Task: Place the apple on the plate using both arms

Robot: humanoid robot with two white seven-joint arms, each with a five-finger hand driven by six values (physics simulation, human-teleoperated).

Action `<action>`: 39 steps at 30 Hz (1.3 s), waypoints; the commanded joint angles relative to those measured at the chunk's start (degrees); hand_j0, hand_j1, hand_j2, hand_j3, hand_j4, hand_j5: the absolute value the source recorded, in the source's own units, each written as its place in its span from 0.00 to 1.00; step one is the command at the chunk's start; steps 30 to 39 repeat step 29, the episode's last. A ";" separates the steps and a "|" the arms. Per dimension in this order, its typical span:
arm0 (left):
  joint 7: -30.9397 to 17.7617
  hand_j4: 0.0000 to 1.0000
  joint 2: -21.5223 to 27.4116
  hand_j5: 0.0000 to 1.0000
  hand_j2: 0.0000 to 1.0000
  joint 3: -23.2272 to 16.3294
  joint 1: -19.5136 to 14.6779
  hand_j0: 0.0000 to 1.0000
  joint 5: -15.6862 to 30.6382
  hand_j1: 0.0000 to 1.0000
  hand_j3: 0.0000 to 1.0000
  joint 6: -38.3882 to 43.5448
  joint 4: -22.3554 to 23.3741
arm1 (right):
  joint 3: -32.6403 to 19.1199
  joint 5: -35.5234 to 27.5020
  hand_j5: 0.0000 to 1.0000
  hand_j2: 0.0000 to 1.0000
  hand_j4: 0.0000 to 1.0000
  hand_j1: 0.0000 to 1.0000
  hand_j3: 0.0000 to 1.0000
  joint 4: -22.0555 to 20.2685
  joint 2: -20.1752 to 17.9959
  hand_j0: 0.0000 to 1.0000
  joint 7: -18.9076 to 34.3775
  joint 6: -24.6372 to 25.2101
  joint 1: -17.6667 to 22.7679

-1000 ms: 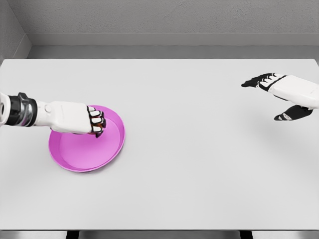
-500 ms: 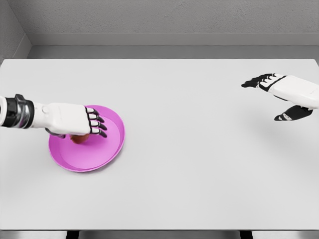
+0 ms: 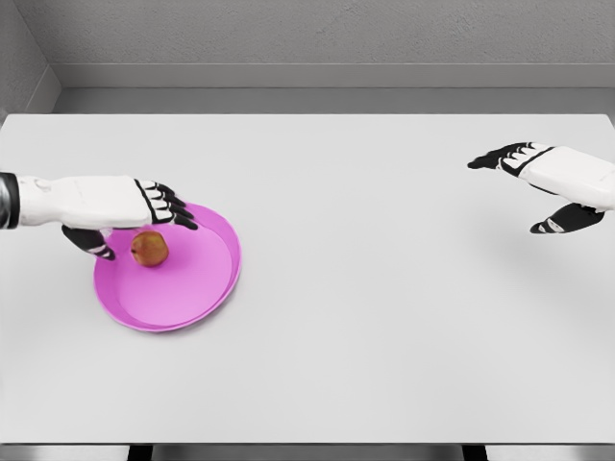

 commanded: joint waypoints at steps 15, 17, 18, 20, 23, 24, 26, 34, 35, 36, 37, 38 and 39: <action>-0.03 1.00 -0.27 1.00 1.00 6.27 3.16 1.00 5.09 1.00 1.00 0.15 5.70 | 0.08 -0.26 1.00 1.00 1.00 1.00 1.00 -0.09 -0.06 1.00 -0.02 0.12 0.35; -0.03 1.00 -0.27 1.00 1.00 6.45 3.25 1.00 5.00 1.00 1.00 0.15 6.14 | 0.08 -0.26 1.00 1.00 1.00 1.00 1.00 -0.09 -0.06 1.00 -0.02 0.12 0.35; -0.03 1.00 -0.27 1.00 1.00 6.54 3.25 1.00 5.09 1.00 1.00 0.15 6.49 | 0.08 -0.26 1.00 1.00 1.00 1.00 1.00 -0.09 -0.06 1.00 -0.02 0.12 0.35; -0.03 1.00 -0.27 1.00 1.00 6.89 3.25 1.00 5.00 1.00 1.00 0.15 6.66 | 0.08 -0.26 1.00 1.00 1.00 1.00 1.00 -0.09 -0.06 1.00 -0.11 0.12 0.26; -0.03 1.00 -0.19 1.00 1.00 7.50 3.34 1.00 5.09 1.00 1.00 0.15 8.16 | 0.08 -0.26 1.00 1.00 1.00 1.00 1.00 -0.01 -0.06 1.00 -0.02 0.12 0.26; -0.03 1.00 -0.19 1.00 1.00 7.50 3.34 1.00 5.08 1.00 1.00 0.15 8.16 | 0.08 -0.26 1.00 1.00 1.00 1.00 1.00 -0.01 -0.06 1.00 -0.02 0.12 0.26; -0.03 1.00 -0.19 1.00 1.00 7.50 3.25 1.00 5.00 1.00 1.00 0.15 8.16 | 0.08 -0.26 1.00 1.00 1.00 1.00 1.00 0.08 -0.06 1.00 -0.02 0.12 0.26; -0.03 1.00 -0.27 1.00 1.00 7.85 3.34 1.00 4.82 1.00 1.00 0.15 8.94 | 0.08 -0.26 1.00 1.00 1.00 1.00 1.00 0.08 -0.06 1.00 -0.02 0.12 0.26; -0.03 1.00 -0.27 1.00 1.00 7.85 3.34 1.00 4.82 1.00 1.00 0.15 8.94 | 0.08 -0.26 1.00 1.00 1.00 1.00 1.00 0.08 -0.06 1.00 -0.02 0.12 0.26; -0.03 1.00 -0.27 1.00 1.00 7.85 3.34 1.00 4.82 1.00 1.00 0.15 8.94 | 0.08 -0.26 1.00 1.00 1.00 1.00 1.00 0.08 -0.06 1.00 -0.02 0.12 0.26; -0.03 1.00 -0.27 1.00 1.00 7.85 3.34 1.00 4.82 1.00 1.00 0.15 8.94 | 0.08 -0.26 1.00 1.00 1.00 1.00 1.00 0.08 -0.06 1.00 -0.02 0.12 0.26; -0.03 1.00 -0.27 1.00 1.00 7.85 3.34 1.00 4.82 1.00 1.00 0.15 8.94 | 0.08 -0.26 1.00 1.00 1.00 1.00 1.00 0.08 -0.06 1.00 -0.02 0.12 0.26; -0.03 1.00 -0.27 1.00 1.00 7.85 3.34 1.00 4.82 1.00 1.00 0.15 8.94 | 0.08 -0.26 1.00 1.00 1.00 1.00 1.00 0.08 -0.06 1.00 -0.02 0.12 0.26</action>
